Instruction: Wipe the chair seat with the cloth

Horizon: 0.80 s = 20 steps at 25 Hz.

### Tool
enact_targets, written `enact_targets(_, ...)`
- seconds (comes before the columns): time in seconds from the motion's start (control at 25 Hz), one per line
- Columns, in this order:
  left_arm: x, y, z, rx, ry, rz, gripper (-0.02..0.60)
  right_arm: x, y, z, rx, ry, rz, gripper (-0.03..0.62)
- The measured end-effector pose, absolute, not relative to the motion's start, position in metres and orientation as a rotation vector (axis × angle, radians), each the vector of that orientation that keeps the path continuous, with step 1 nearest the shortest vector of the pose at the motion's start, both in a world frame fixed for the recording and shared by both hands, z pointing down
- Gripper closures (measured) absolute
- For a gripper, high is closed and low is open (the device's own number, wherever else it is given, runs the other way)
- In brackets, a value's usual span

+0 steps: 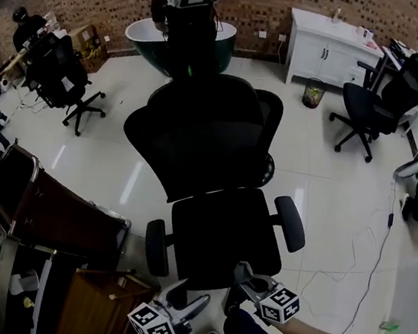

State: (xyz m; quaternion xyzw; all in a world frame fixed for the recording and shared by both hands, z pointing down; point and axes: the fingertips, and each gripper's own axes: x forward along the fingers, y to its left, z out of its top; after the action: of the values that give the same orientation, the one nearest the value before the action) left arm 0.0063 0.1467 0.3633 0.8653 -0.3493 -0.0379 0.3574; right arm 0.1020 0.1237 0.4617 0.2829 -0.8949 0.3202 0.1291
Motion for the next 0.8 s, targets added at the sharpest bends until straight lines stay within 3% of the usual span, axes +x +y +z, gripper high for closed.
enact_targets(0.48,-0.022,0.354,0.274,2.396,-0.858,-0.158,0.244,0.119,0.299,0.286,1.071,-2.795,0.839,0.565)
enact_targets(0.8,-0.009,0.408,0.239,2.438,-0.884,-0.198,0.244,0.132,0.379,0.214,1.031,-2.918,0.729,0.565)
